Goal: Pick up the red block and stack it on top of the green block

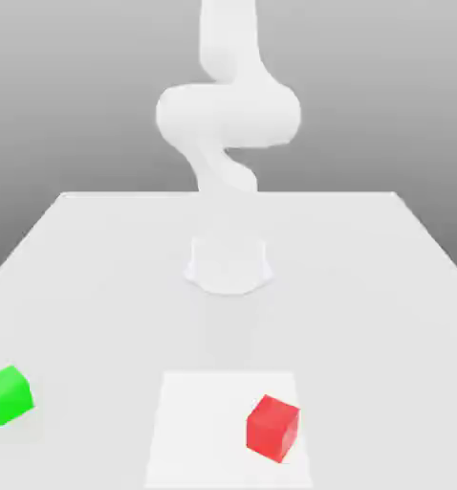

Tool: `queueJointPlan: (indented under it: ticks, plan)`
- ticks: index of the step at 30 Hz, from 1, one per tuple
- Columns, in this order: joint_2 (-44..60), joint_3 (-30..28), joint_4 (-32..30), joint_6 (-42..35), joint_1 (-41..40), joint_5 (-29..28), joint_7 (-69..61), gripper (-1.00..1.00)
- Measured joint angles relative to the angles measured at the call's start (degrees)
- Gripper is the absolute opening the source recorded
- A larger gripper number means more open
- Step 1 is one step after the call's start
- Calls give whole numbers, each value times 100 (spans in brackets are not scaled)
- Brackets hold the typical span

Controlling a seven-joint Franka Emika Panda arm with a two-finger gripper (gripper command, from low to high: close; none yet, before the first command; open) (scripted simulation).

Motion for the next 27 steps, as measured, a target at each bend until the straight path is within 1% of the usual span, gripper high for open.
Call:
queueJointPlan:
  ticks: [7, 14, 18, 23, 27]
  plan:
    - [1491, 585, -493, 685, -407, -218, 1220, 0]
    - [2954, 973, -973, 1352, -629, -476, 2442, 0]
    - [3780, 1060, -1248, 1736, -610, -550, 3088, 0]
    - [4780, 1064, -1547, 2262, -474, -448, 3686, 0]
    - [5604, 760, -1461, 2910, -249, -839, 4052, 0]
